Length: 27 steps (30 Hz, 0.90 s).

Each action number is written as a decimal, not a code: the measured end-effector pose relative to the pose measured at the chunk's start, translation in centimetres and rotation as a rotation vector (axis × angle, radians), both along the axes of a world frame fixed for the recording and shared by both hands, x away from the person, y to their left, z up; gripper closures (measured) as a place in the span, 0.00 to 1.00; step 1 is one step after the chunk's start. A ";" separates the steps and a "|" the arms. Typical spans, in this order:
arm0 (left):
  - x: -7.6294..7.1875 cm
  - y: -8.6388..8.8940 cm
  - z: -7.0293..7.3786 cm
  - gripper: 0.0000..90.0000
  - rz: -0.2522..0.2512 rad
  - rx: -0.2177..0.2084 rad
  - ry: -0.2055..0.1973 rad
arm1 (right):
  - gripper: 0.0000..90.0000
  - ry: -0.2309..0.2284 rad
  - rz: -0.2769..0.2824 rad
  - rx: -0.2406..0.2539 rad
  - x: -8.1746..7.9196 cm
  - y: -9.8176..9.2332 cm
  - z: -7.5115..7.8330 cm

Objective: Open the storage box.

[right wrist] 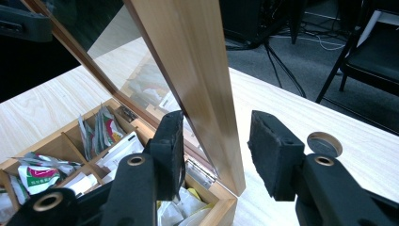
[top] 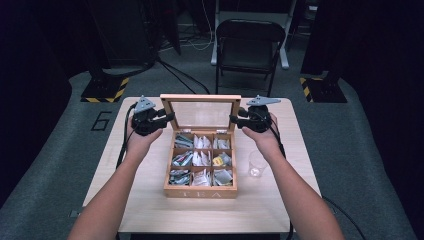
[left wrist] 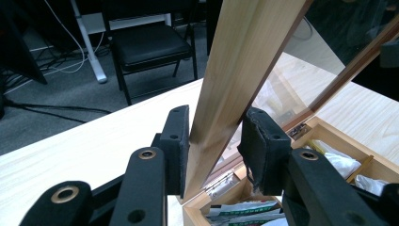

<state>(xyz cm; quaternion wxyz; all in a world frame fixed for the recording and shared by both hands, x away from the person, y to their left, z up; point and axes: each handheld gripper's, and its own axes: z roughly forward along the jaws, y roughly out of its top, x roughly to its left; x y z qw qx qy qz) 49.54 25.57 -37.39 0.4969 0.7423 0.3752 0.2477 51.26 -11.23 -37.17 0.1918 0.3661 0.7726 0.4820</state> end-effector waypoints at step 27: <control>0.6 0.0 -0.5 0.69 -0.006 -0.004 0.013 | 0.67 0.024 0.008 -0.002 1.2 0.4 -1.7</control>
